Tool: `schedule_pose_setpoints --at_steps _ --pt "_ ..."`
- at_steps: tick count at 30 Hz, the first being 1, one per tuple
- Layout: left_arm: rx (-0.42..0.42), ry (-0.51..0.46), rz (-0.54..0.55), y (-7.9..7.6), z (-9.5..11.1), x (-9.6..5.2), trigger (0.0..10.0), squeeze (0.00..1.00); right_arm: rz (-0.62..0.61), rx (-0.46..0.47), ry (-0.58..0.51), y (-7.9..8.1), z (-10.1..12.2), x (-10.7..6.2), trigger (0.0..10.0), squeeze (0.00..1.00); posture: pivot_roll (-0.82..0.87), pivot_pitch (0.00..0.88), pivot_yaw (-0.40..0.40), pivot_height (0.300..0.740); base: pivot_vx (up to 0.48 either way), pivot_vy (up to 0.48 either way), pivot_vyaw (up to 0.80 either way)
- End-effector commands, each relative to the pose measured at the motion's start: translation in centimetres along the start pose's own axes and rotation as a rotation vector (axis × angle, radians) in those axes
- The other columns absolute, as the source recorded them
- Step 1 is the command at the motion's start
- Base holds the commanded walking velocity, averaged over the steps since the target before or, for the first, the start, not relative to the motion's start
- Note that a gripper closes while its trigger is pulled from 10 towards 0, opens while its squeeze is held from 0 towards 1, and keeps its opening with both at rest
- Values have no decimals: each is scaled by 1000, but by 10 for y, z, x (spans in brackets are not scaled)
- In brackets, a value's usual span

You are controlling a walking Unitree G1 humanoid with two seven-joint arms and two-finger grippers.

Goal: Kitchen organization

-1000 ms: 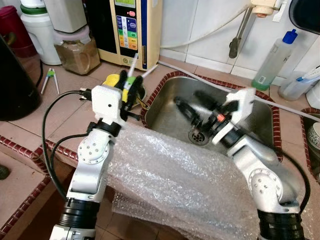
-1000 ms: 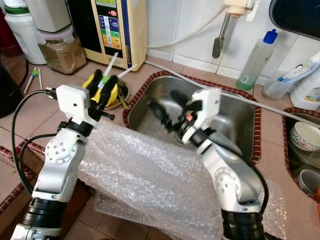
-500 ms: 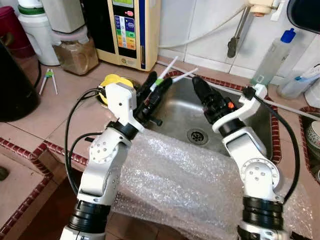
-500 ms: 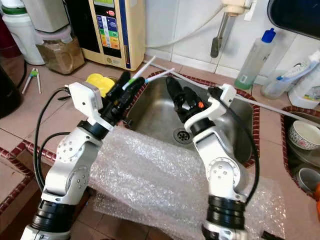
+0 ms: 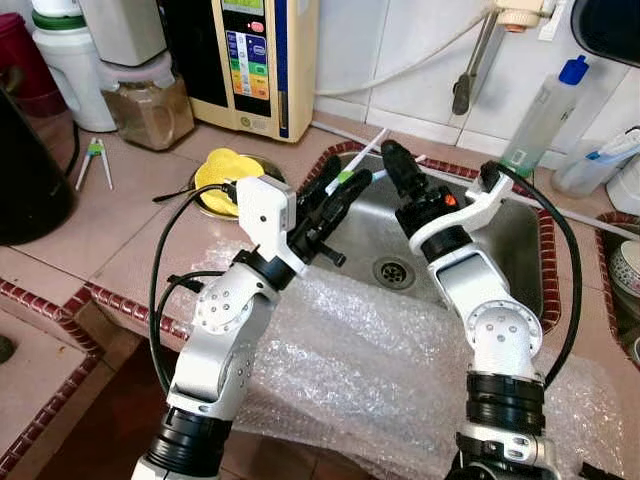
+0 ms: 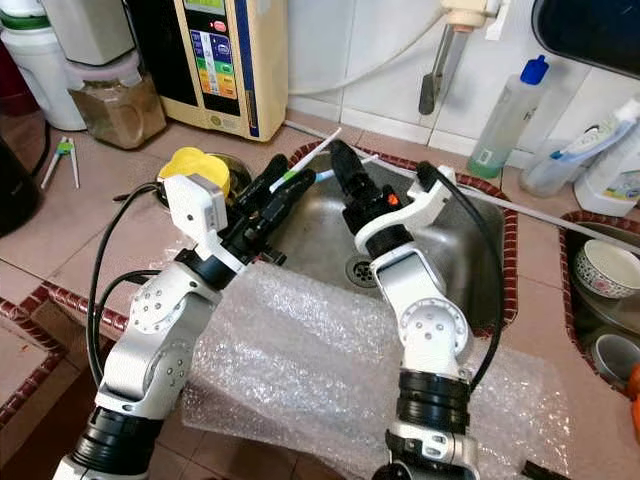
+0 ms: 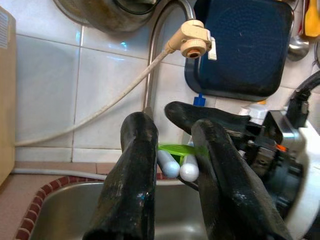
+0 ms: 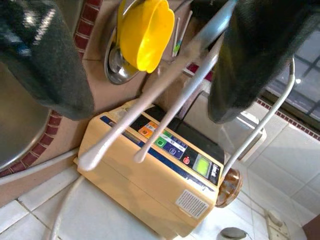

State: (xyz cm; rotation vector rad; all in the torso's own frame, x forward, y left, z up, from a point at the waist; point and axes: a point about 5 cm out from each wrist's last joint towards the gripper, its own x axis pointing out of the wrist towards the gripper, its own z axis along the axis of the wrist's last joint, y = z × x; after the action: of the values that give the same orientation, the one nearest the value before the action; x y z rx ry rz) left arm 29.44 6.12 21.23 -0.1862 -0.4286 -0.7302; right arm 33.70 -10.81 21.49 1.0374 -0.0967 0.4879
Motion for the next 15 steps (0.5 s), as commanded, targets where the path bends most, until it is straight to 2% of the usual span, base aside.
schedule_pose_setpoints --at_steps 1,15 --pt "-5 0 -21 -4 1 -1 0 0 10 35 -26 5 0 6 0 0 11 87 -35 740 0 0 0" --pt "-7 11 -18 -3 -1 -2 0 0 11 68 -51 4 5 8 0 0 9 85 -33 740 0 0 0"
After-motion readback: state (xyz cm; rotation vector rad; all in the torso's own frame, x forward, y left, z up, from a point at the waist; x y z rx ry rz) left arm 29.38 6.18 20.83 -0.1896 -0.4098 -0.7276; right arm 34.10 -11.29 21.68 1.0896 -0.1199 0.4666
